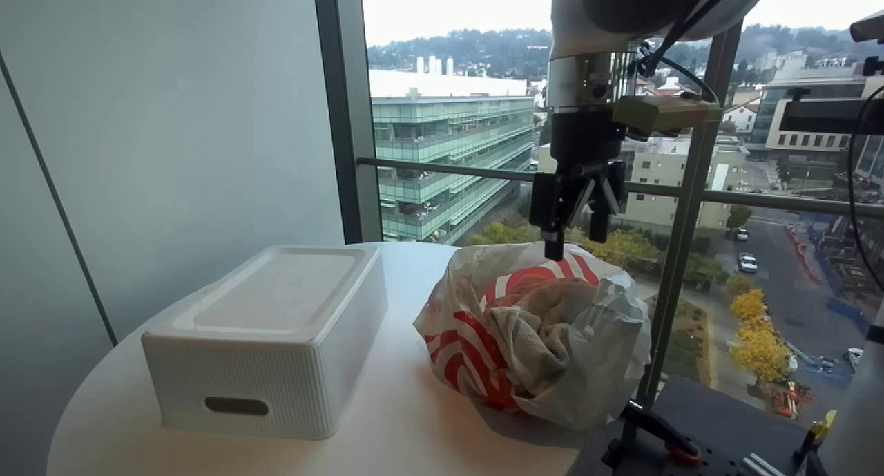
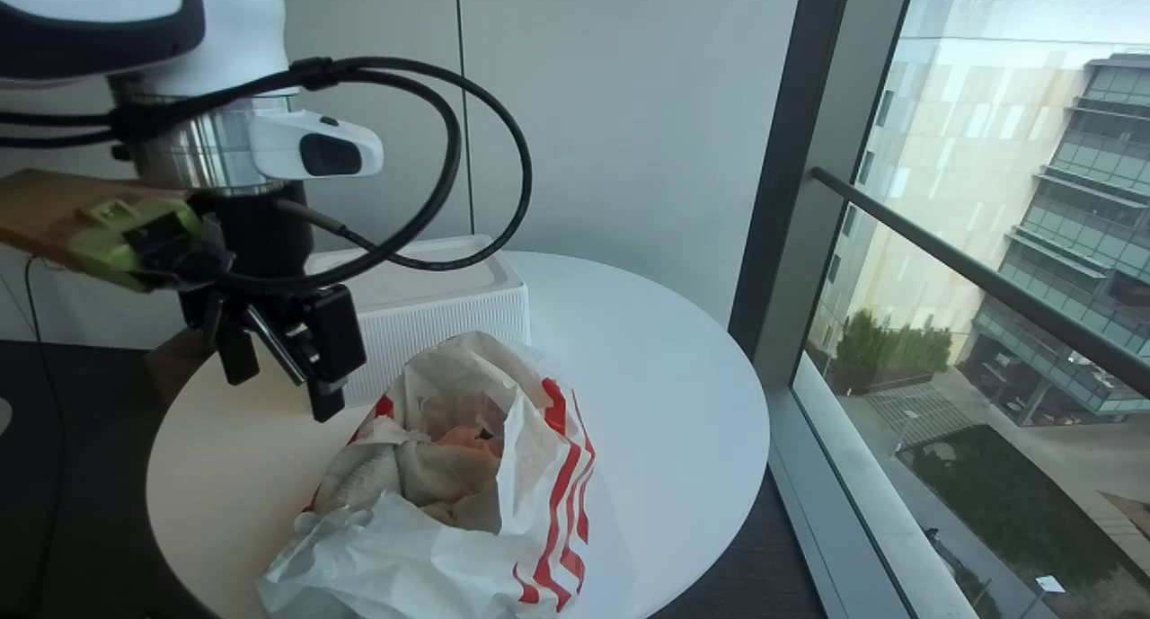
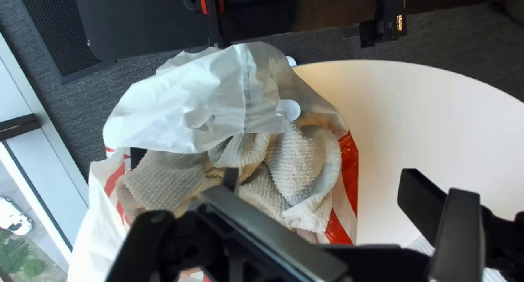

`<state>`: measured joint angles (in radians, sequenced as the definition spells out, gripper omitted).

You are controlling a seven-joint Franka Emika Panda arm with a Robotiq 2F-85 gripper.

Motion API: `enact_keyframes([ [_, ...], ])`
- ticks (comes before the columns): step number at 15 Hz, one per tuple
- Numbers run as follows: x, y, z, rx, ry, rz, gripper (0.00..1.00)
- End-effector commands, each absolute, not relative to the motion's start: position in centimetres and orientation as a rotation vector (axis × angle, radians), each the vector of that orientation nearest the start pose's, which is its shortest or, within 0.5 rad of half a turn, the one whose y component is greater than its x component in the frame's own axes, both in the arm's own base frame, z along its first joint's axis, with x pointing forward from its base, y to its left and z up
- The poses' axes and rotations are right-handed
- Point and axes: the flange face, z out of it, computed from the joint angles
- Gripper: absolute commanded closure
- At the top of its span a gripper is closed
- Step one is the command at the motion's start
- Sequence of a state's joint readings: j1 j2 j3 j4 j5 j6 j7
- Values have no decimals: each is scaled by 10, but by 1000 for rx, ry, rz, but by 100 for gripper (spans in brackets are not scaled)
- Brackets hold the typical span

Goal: Remove the white towel and the peach and blue shirts from the plastic and put them on the basket

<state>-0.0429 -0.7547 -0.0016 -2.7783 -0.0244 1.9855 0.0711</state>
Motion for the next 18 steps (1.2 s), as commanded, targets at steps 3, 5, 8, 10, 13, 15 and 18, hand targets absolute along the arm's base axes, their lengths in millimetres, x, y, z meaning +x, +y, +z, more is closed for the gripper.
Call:
enact_keyframes([
  [3, 354, -61, 370, -3113, 283, 74, 0],
  [5, 364, -73, 352, -3077, 309, 82, 0],
  [8, 381, -86, 329, -3040, 323, 45, 0],
  [10, 392, -95, 317, -3027, 359, 3, 0],
  [13, 409, -106, 300, -3021, 418, -17, 0],
  [15, 422, -113, 293, -3018, 449, -37, 0],
  [18, 442, -122, 283, -3009, 510, -32, 0],
])
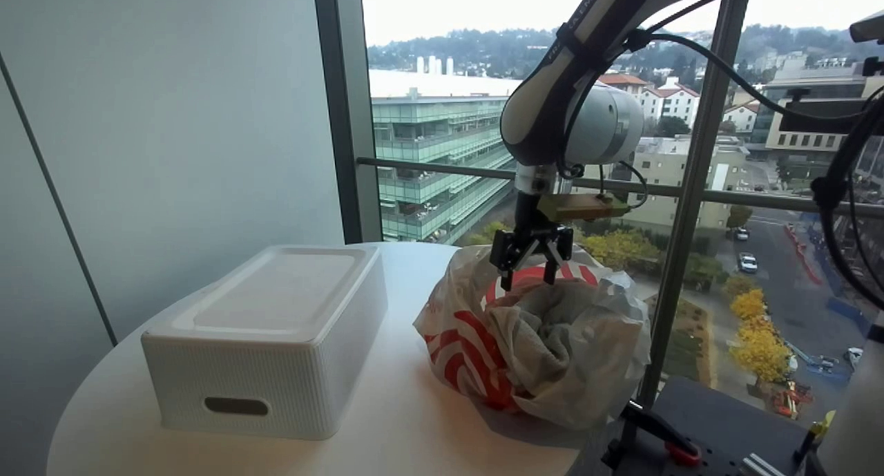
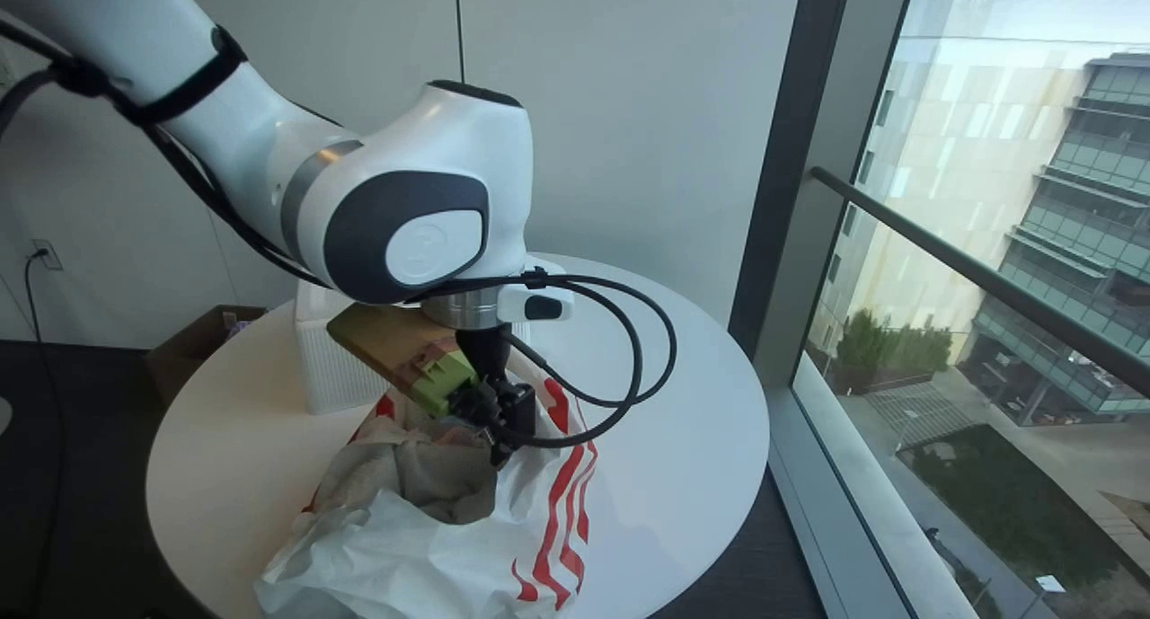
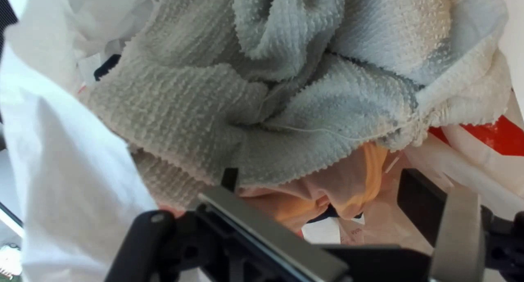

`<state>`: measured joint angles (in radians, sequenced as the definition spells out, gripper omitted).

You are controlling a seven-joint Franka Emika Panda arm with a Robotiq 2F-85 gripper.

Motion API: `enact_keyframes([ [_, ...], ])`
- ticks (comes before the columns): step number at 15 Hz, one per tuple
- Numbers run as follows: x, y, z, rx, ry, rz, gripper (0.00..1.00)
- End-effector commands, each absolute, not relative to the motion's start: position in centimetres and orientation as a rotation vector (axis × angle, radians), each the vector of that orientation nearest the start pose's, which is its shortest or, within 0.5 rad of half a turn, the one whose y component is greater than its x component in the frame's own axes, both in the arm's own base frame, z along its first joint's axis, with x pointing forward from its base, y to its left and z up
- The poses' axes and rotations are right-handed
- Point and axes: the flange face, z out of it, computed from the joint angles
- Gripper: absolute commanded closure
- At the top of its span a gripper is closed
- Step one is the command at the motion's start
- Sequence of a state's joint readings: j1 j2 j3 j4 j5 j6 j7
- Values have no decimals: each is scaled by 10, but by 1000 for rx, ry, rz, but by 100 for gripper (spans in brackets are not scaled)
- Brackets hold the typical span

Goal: Remove the white towel and the peach and blue shirts from the plastic and put them on the basket

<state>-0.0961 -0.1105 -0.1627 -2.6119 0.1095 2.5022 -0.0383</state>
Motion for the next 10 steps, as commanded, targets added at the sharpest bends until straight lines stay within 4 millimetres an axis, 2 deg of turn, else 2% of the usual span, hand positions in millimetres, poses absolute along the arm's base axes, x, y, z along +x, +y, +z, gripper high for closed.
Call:
enact_keyframes([
  [1, 448, -125, 280, -3003, 539, -1, 0],
  [4, 452, -134, 274, -2985, 653, 86, 0],
  [10, 434, -142, 257, -2925, 826, 251, 0],
])
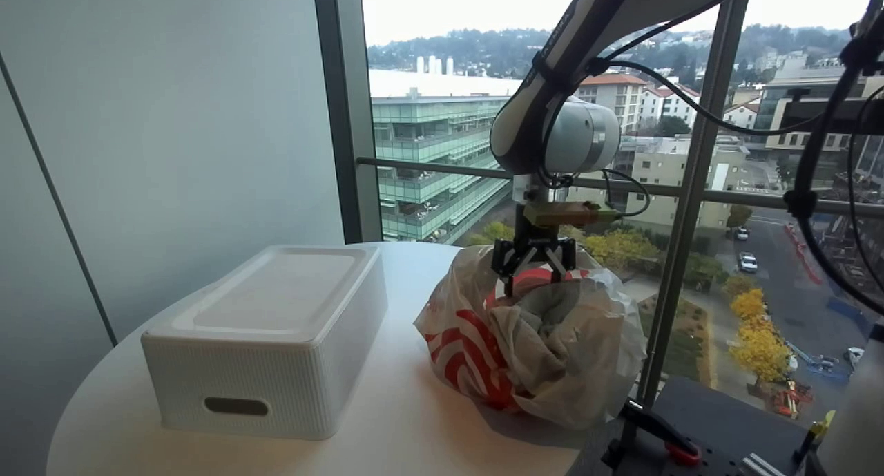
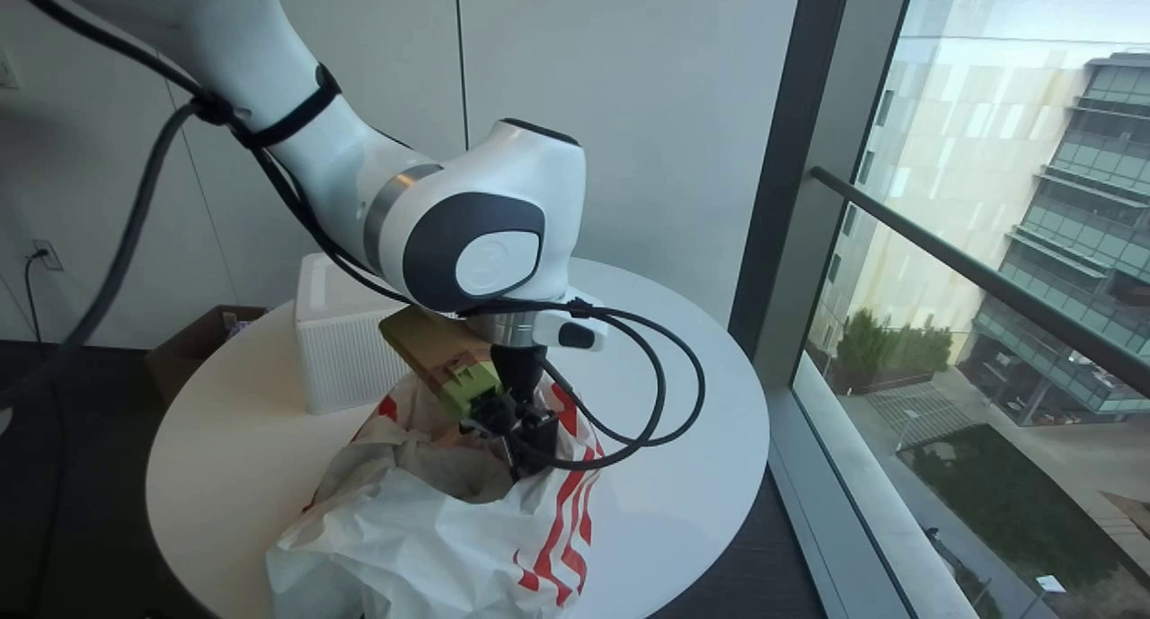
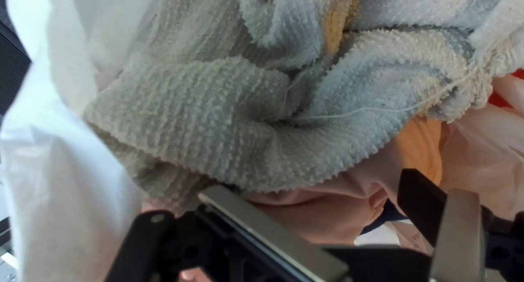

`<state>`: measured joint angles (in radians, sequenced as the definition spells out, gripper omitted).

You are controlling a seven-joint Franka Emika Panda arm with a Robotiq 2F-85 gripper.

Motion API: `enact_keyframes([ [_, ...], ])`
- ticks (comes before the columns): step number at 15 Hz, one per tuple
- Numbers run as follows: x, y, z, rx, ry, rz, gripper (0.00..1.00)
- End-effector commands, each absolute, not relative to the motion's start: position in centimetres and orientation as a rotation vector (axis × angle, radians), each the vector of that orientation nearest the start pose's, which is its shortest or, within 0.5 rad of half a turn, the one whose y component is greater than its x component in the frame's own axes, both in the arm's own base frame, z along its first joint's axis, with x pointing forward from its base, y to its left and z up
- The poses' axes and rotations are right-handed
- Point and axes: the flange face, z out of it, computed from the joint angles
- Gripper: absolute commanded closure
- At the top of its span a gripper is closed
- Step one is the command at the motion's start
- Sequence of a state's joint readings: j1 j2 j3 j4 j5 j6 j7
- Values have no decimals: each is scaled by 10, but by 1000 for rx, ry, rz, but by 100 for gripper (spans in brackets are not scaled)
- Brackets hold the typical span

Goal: Remove the white towel and the peach and blue shirts from the plastic and put them on the basket

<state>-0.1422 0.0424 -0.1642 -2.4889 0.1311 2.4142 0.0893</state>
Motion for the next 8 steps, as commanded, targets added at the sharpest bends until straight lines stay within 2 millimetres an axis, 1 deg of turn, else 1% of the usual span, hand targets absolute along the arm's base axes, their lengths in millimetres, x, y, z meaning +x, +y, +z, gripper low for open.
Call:
enact_keyframes([
  [1, 430, -140, 251, -2912, 846, 299, 0],
  [3, 420, -135, 239, -2901, 871, 392, 0],
  [6, 416, -135, 225, -2900, 872, 417, 0],
  [7, 417, -135, 221, -2902, 872, 407, 25],
  [8, 417, -134, 218, -2910, 881, 398, 28],
])
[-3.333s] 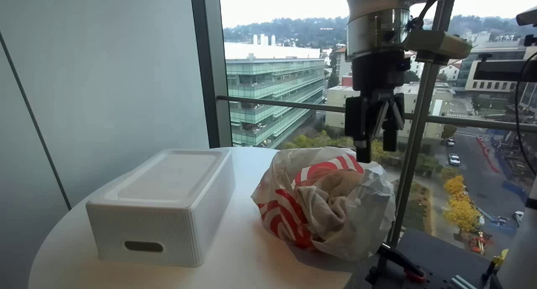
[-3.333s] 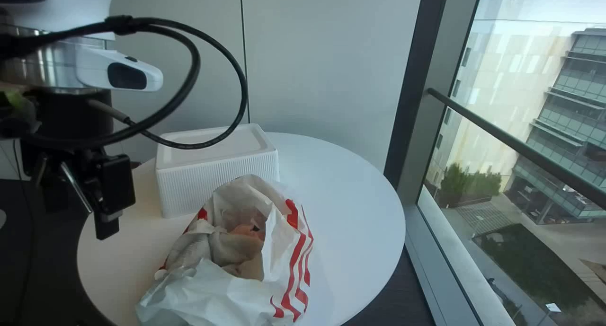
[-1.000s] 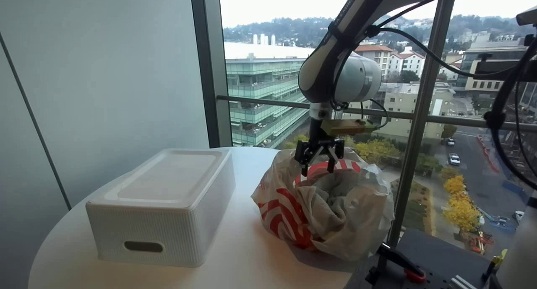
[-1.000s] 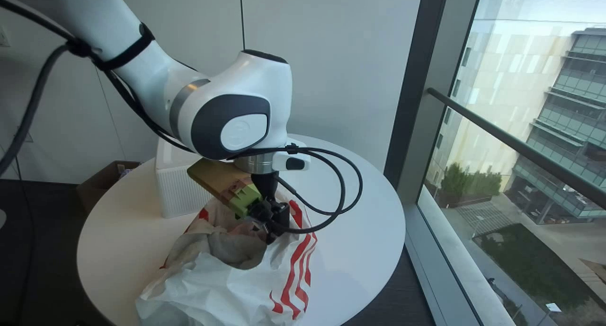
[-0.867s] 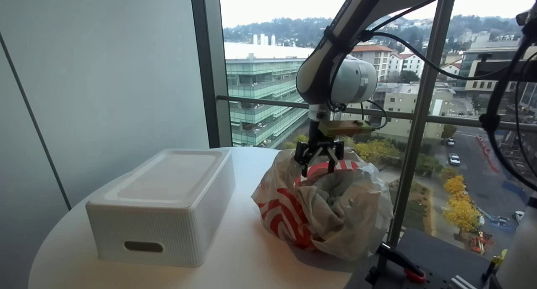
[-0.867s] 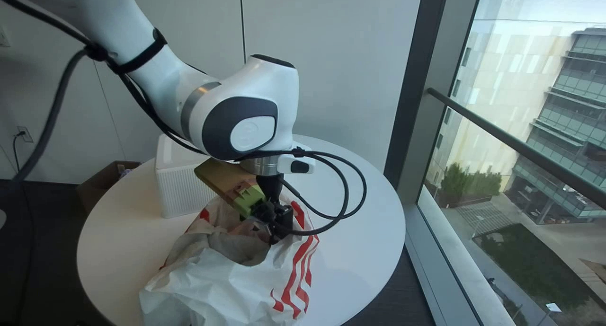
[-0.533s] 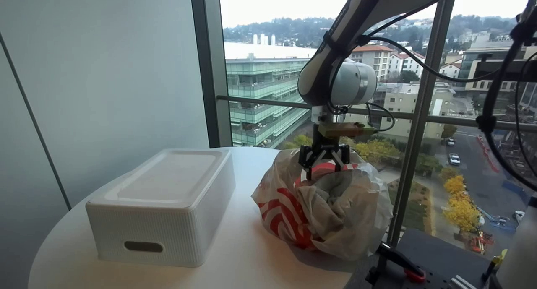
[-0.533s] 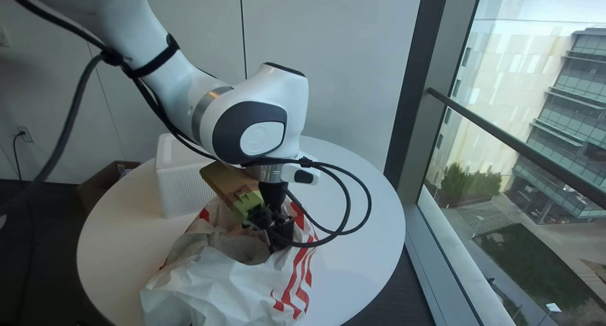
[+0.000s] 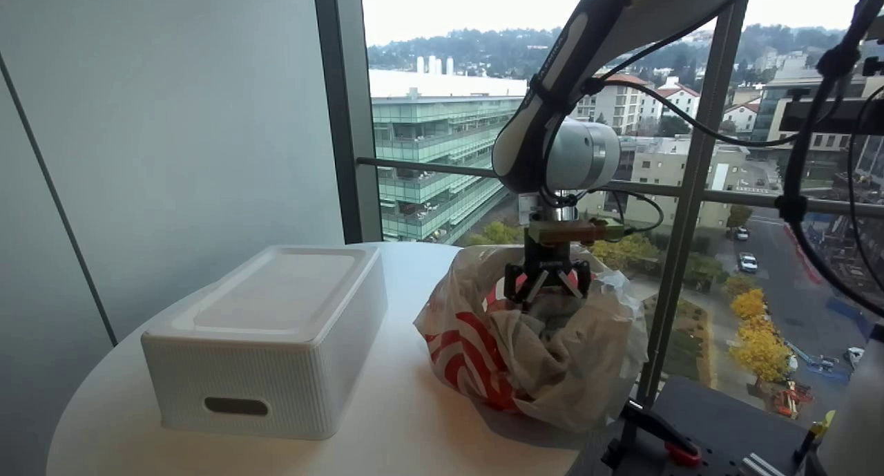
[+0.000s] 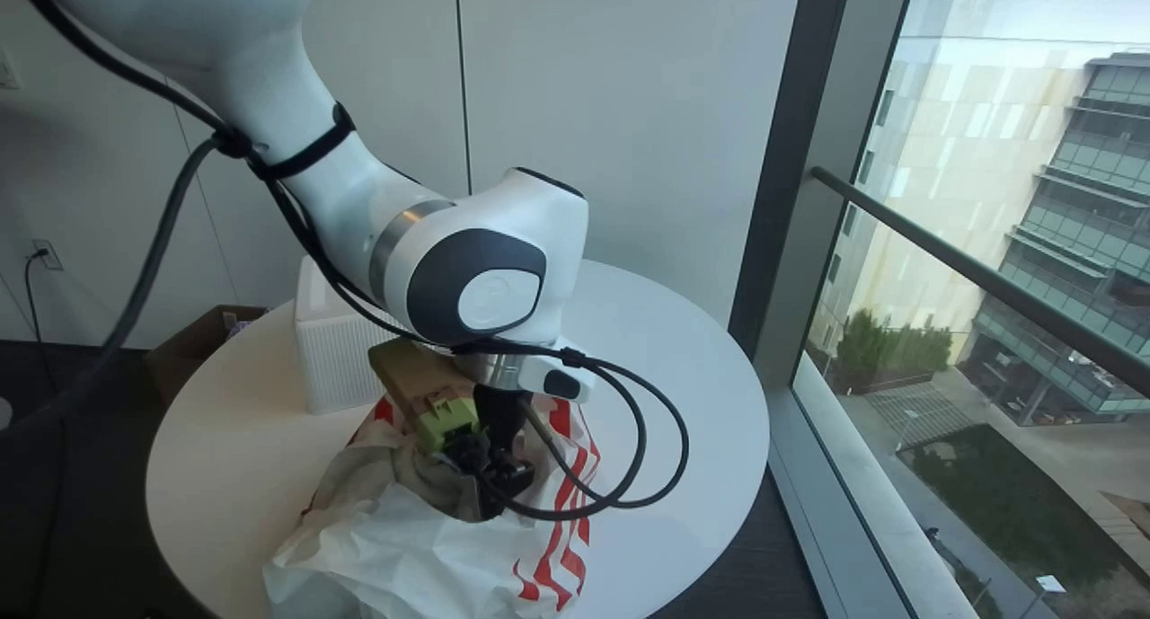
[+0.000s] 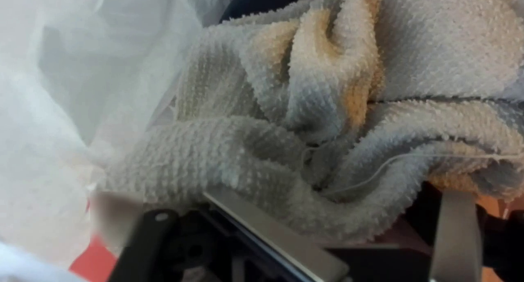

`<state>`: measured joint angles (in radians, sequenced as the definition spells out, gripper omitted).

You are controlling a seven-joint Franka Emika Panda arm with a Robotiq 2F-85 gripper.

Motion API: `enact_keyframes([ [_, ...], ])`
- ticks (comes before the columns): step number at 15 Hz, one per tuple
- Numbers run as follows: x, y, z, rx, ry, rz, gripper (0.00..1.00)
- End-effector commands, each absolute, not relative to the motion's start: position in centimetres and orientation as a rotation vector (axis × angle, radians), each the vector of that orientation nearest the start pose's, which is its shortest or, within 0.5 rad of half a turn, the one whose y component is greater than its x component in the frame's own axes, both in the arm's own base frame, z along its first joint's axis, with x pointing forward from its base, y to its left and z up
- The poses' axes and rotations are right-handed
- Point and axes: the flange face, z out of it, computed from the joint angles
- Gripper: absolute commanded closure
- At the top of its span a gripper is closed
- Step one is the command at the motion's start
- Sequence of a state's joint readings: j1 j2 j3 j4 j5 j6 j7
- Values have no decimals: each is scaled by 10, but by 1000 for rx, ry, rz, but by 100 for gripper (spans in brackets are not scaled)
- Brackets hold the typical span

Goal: Remove the white towel and the peach and blue shirts from the plastic and put them on the basket

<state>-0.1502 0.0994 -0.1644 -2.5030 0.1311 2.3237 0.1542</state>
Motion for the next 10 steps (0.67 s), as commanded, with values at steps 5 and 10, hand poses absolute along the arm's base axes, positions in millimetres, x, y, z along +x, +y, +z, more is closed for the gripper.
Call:
enact_keyframes([
  [5, 409, -132, 218, -2887, 936, 419, 66],
  [10, 394, -123, 235, -2876, 942, 404, 98],
])
